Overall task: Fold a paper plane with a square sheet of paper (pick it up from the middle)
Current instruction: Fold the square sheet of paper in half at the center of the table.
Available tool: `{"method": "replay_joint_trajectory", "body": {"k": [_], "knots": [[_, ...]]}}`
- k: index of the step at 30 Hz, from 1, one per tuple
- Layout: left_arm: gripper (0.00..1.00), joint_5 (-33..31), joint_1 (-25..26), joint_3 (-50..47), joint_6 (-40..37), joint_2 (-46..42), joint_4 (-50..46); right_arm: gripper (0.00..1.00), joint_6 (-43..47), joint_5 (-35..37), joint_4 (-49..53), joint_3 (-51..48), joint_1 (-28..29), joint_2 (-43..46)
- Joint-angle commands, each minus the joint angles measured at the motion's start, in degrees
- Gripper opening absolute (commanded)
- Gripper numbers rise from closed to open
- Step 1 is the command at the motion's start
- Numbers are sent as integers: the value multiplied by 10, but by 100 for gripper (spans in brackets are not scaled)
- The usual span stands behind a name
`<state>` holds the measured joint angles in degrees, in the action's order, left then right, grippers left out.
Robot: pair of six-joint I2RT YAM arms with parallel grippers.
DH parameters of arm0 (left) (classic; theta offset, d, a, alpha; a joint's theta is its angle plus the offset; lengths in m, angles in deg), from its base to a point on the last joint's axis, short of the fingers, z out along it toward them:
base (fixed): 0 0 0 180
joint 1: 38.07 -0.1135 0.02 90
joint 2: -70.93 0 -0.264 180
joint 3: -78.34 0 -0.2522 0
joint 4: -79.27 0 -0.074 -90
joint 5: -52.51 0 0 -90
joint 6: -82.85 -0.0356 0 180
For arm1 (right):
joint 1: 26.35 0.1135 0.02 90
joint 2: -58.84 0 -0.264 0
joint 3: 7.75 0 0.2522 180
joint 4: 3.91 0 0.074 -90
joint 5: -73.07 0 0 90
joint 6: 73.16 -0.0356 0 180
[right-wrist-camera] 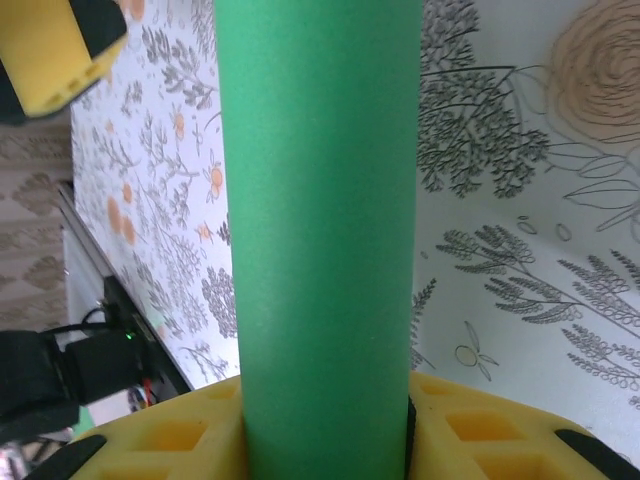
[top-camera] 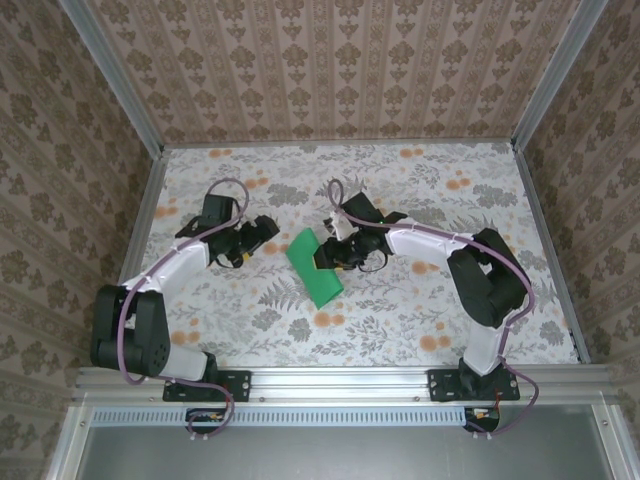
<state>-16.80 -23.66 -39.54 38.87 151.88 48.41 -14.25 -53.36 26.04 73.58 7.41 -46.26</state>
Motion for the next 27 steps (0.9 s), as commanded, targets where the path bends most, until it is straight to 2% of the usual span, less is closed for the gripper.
{"method": "replay_joint_trajectory", "body": {"k": [1,6,11,16,22,27], "knots": [[94,14,12,-15,22,-5,39,39,-55,-17,-40,-15,-15,-16],[94,16,34,-21,32,10,59,44,-28,82,19,-7,-20,-36],[94,15,51,-17,38,25,67,57,7,172,71,-4,-21,-34],[94,16,69,-7,39,43,69,73,41,213,93,-8,-20,-7],[89,25,95,1,43,66,85,73,45,236,98,-15,-21,7],[80,31,114,12,46,86,100,68,37,241,95,-23,-25,14]]}}
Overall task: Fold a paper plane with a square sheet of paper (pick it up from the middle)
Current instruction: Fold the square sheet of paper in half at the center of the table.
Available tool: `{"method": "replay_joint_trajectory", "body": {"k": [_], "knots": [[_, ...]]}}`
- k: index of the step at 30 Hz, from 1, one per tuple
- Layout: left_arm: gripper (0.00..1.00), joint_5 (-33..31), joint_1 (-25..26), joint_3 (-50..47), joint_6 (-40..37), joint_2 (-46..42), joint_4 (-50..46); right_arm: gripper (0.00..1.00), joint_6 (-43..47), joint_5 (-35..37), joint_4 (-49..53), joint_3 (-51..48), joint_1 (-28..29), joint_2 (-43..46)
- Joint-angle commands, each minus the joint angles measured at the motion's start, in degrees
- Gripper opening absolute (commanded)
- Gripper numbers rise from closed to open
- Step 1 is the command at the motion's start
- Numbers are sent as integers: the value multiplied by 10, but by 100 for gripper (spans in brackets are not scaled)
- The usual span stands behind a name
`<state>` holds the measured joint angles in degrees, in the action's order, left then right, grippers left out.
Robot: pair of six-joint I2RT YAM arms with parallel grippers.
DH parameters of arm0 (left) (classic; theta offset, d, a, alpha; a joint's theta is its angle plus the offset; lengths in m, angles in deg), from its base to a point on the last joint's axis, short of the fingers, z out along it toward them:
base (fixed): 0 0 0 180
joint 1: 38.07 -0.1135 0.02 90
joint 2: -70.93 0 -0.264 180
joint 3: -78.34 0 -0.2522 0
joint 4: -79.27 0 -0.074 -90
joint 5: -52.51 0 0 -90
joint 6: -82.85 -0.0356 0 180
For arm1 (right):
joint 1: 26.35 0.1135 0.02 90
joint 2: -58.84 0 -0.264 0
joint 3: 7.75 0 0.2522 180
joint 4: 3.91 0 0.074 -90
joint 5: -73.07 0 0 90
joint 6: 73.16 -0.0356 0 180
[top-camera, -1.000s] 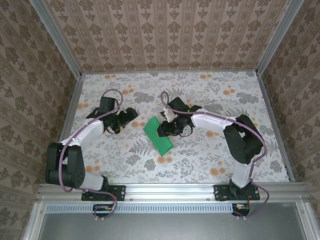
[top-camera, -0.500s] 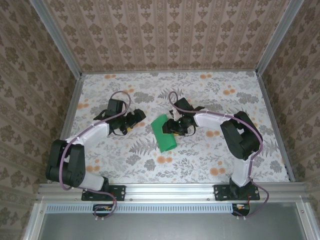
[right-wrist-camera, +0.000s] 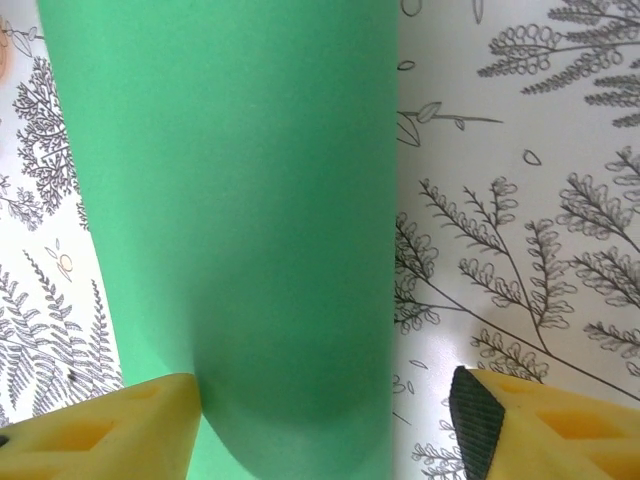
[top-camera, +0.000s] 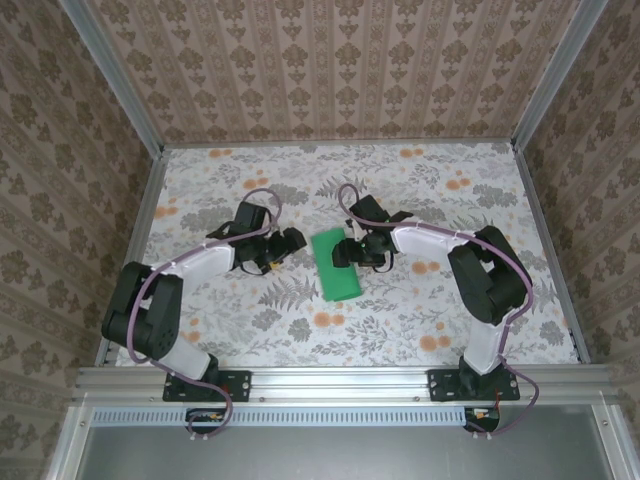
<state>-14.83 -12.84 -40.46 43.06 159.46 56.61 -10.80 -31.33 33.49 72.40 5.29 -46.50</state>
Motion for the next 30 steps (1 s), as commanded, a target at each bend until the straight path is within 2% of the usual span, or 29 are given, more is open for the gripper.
{"method": "replay_joint_trajectory", "body": {"k": [1,7,11,19,30], "knots": [[77,11,21,24,6,13,22,66,3,21,22,-10,-4,13],[67,8,46,33,17,31,42,60,4,29,37,-8,-11,-3],[66,12,59,30,36,42,85,60,-4,33,41,-9,-16,-6],[64,5,74,51,36,77,90,59,-29,41,46,-4,-21,-33],[61,-20,81,39,45,90,133,63,-44,65,68,3,-21,-69]]}}
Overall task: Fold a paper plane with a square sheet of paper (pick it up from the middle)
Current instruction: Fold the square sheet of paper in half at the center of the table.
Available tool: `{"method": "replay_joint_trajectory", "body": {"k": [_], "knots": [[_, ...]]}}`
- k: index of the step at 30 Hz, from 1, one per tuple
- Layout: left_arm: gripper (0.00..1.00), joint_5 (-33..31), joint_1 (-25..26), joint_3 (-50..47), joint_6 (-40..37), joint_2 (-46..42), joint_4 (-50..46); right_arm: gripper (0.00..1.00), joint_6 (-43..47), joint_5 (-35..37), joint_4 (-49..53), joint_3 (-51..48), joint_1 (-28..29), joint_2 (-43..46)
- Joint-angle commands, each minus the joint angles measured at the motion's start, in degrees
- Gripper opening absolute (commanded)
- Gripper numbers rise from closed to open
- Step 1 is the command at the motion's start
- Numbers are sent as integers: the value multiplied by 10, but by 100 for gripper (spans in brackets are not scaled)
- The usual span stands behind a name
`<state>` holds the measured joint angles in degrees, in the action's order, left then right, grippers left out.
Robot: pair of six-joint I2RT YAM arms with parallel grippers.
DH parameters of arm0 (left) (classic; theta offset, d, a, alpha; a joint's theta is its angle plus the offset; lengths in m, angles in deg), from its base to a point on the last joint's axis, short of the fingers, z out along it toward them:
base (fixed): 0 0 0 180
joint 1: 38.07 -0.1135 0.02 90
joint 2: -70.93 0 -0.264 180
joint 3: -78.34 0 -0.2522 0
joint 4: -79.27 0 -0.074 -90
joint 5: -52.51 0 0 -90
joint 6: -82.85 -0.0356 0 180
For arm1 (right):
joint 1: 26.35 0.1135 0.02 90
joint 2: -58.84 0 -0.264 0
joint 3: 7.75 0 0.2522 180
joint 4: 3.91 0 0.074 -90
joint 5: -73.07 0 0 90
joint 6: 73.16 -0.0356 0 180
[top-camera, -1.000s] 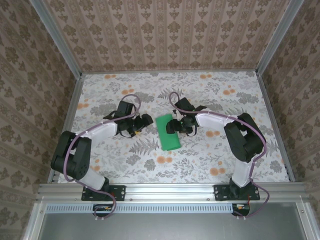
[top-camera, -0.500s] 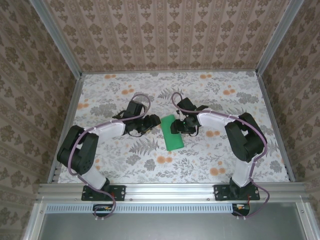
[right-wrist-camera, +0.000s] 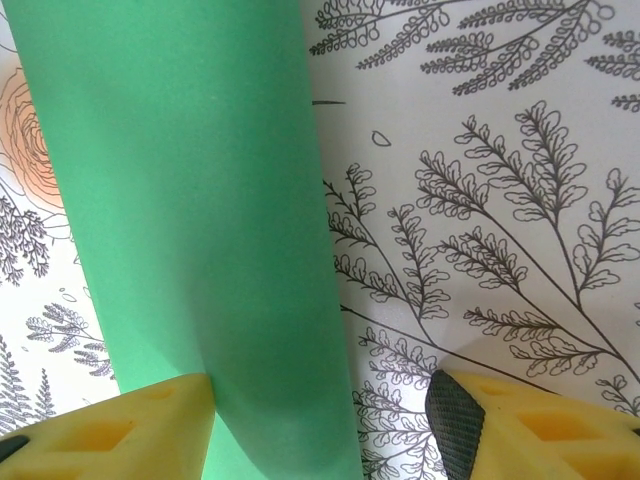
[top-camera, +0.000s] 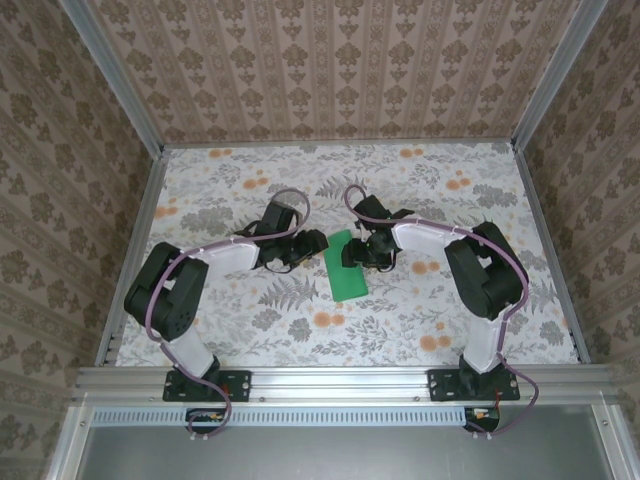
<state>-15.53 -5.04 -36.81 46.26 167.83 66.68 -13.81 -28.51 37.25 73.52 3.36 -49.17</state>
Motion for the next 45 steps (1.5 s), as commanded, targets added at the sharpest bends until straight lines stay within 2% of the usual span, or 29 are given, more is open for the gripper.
{"method": "replay_joint_trajectory", "body": {"k": [1,13,24,45], "knots": [[61,-16,3,-1,13,5,41,64,-15,40,31,-8,-2,-47],[60,-73,-3,-29,17,-4,58,64,4,56,31,-21,-2,-94],[60,-67,-7,-25,32,11,76,65,9,74,61,-8,-1,-117],[58,-30,-7,-9,38,43,87,65,15,78,55,-15,-1,-144]]}}
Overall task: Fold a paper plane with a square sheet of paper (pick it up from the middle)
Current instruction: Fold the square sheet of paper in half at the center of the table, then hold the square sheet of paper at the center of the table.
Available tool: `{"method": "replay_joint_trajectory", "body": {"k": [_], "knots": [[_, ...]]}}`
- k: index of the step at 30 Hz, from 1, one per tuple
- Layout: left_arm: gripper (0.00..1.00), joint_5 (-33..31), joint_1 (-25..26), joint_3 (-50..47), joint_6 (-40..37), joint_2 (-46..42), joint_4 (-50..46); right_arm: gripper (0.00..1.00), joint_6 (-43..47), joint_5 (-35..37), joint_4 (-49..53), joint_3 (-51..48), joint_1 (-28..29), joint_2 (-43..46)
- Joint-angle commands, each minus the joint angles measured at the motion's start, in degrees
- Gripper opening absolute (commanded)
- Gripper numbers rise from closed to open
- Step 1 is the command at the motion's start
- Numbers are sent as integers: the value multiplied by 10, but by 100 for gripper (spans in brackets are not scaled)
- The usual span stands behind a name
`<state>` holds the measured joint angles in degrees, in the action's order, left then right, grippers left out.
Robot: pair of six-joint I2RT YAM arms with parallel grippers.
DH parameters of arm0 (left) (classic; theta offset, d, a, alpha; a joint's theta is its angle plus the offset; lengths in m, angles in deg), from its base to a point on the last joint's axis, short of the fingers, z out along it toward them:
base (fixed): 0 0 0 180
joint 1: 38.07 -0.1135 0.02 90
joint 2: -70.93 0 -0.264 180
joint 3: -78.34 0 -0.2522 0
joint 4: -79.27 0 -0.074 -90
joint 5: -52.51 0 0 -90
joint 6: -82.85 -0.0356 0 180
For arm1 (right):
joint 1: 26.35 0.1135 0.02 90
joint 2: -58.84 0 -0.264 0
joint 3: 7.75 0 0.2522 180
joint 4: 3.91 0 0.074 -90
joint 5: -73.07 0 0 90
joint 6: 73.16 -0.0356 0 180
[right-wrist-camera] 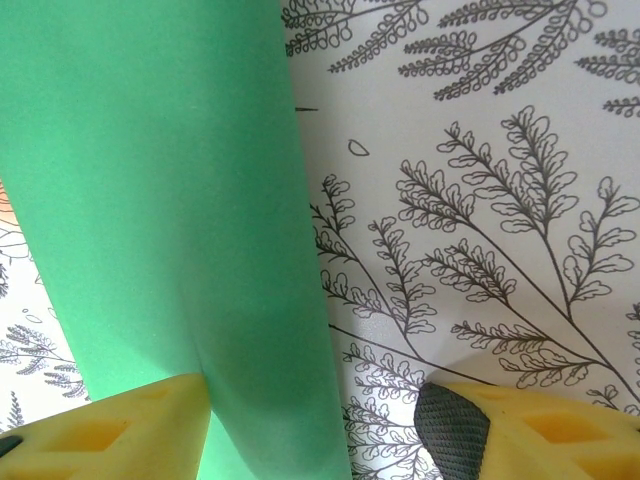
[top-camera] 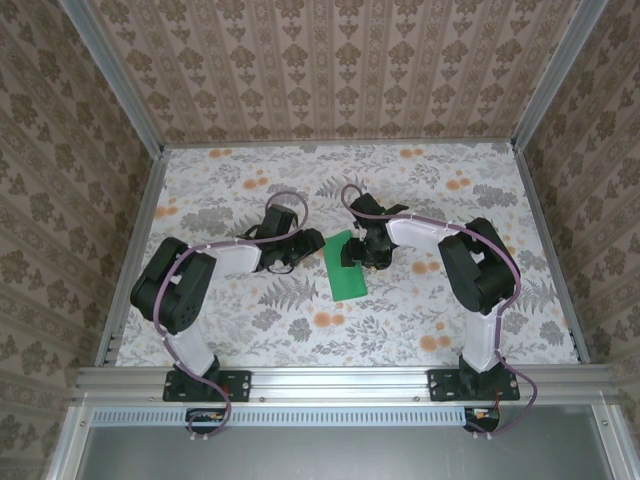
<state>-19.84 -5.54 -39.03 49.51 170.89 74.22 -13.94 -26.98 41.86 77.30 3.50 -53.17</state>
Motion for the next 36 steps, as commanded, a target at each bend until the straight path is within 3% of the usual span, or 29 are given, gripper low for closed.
{"method": "replay_joint_trajectory", "body": {"k": [1,11,36], "knots": [[58,16,-2,13,7,15,15,65,15,62,8,-53,-2,-106],[53,40,2,20,16,30,30,68,10,68,11,-52,-2,-115],[25,89,24,52,12,80,41,68,0,79,13,-53,-2,-136]]}}
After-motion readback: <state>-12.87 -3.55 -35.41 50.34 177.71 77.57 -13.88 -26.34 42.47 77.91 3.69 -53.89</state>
